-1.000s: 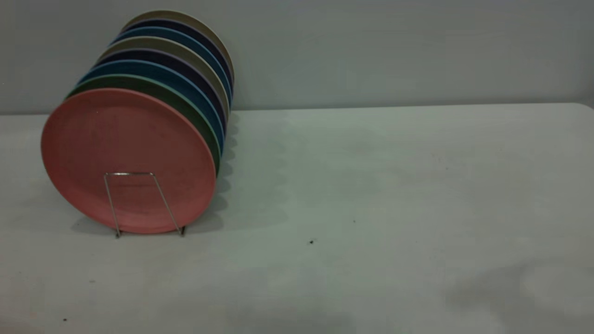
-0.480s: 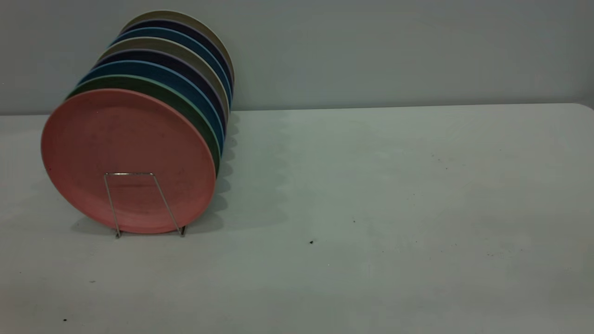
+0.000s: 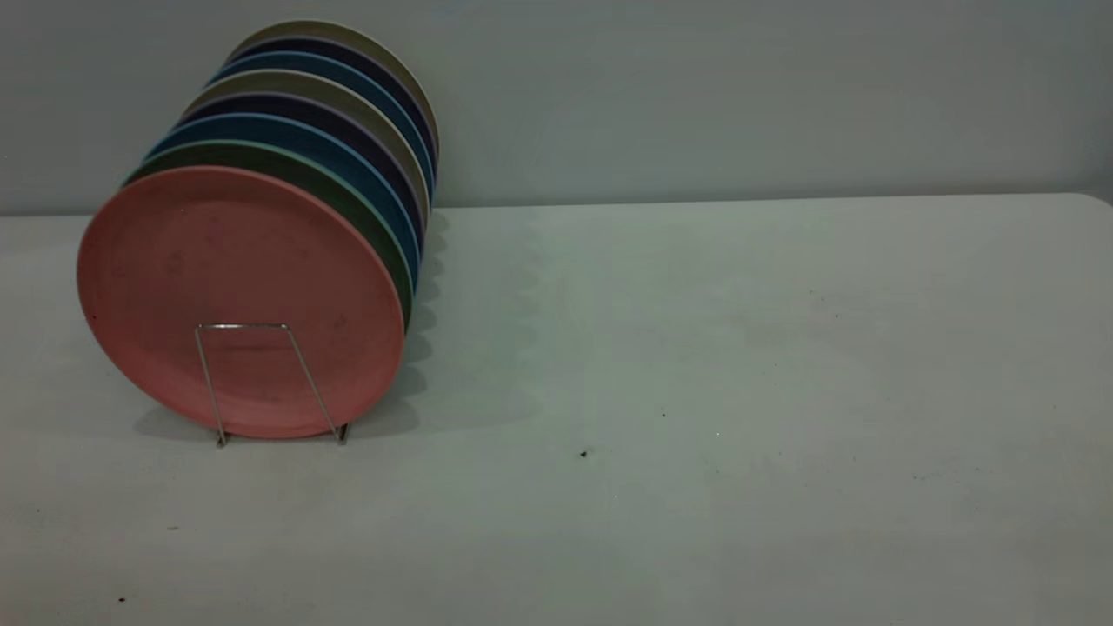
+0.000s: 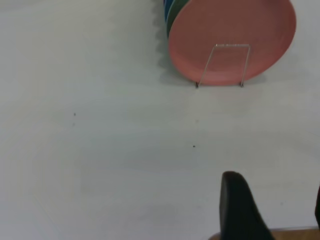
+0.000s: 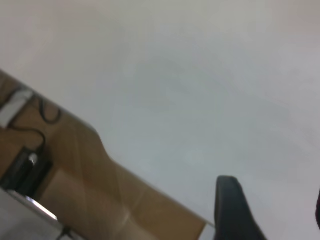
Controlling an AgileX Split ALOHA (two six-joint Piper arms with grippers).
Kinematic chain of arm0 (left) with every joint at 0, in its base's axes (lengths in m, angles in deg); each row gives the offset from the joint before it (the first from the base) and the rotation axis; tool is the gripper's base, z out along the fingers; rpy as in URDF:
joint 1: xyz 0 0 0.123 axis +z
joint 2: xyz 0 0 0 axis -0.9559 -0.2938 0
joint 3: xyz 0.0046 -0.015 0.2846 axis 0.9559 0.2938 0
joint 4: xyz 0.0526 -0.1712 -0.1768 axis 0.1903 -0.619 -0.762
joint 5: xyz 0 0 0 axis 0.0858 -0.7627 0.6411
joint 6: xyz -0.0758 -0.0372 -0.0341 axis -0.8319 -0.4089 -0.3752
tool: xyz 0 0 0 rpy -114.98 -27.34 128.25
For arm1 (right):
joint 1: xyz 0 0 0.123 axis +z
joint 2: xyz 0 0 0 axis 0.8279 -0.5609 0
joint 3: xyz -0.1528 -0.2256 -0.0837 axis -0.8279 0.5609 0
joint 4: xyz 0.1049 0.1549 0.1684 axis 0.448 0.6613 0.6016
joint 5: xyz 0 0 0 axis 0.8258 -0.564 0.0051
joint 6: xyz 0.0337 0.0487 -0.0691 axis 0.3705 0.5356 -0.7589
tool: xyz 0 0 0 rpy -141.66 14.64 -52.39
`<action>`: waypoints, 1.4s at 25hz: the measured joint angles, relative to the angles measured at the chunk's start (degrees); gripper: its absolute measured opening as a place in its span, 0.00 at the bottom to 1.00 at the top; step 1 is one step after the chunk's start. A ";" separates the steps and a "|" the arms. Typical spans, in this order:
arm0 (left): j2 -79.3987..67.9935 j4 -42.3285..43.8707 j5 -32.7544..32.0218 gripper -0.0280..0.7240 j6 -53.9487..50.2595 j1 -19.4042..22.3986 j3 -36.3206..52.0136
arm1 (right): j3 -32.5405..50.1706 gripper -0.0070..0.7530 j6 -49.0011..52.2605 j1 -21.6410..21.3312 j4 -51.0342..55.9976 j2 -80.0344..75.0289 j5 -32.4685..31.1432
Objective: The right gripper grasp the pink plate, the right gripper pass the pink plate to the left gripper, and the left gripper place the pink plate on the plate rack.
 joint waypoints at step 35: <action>2.64 -0.06 1.68 0.56 3.76 0.00 7.52 | 0.54 0.55 -0.11 -16.49 0.66 5.83 0.90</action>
